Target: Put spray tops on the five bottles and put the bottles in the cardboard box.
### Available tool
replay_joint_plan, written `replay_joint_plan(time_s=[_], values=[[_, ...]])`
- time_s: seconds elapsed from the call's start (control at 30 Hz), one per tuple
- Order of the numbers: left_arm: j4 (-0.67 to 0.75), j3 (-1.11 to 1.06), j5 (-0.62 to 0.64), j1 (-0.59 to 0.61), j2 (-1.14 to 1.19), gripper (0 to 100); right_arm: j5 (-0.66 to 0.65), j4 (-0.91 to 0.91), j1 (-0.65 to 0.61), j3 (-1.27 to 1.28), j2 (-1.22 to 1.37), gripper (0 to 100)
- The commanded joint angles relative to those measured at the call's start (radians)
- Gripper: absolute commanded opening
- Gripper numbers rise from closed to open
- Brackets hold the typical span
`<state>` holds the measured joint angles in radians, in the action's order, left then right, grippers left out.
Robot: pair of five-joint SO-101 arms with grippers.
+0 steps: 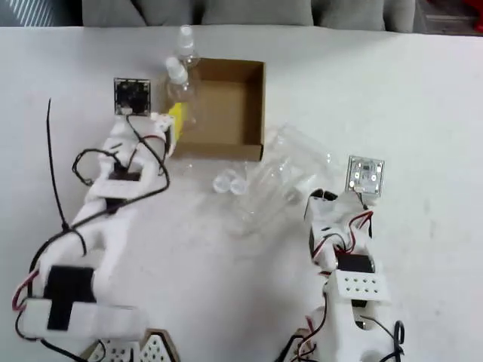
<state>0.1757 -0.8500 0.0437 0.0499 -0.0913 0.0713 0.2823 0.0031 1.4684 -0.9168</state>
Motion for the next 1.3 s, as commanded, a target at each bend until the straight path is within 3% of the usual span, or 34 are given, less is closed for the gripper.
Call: replay_joint_plan(time_s=[0.0,0.33,0.43,0.83,1.13,1.27], values=[[-0.138,-0.012,-0.005,0.015,-0.183,4,-0.014,-0.022,-0.005,-0.008,0.002,1.9],[-0.939,0.051,-0.003,0.016,-0.621,5,-0.015,-0.016,-0.004,-0.008,0.002,1.9],[-1.059,0.068,0.0,0.016,-0.665,5,-0.046,-0.01,-0.004,-0.008,0.002,2.0],[-1.02,-0.078,-0.003,0.102,-0.553,5,-0.199,0.246,-0.005,-0.107,-0.005,1.8],[-0.786,-0.324,-0.005,0.188,-0.553,5,-0.178,0.558,-0.033,-0.407,0.004,2.1],[-0.781,-0.341,-0.066,0.211,-0.55,5,-0.08,0.71,-0.105,-0.572,0.005,2.1]])
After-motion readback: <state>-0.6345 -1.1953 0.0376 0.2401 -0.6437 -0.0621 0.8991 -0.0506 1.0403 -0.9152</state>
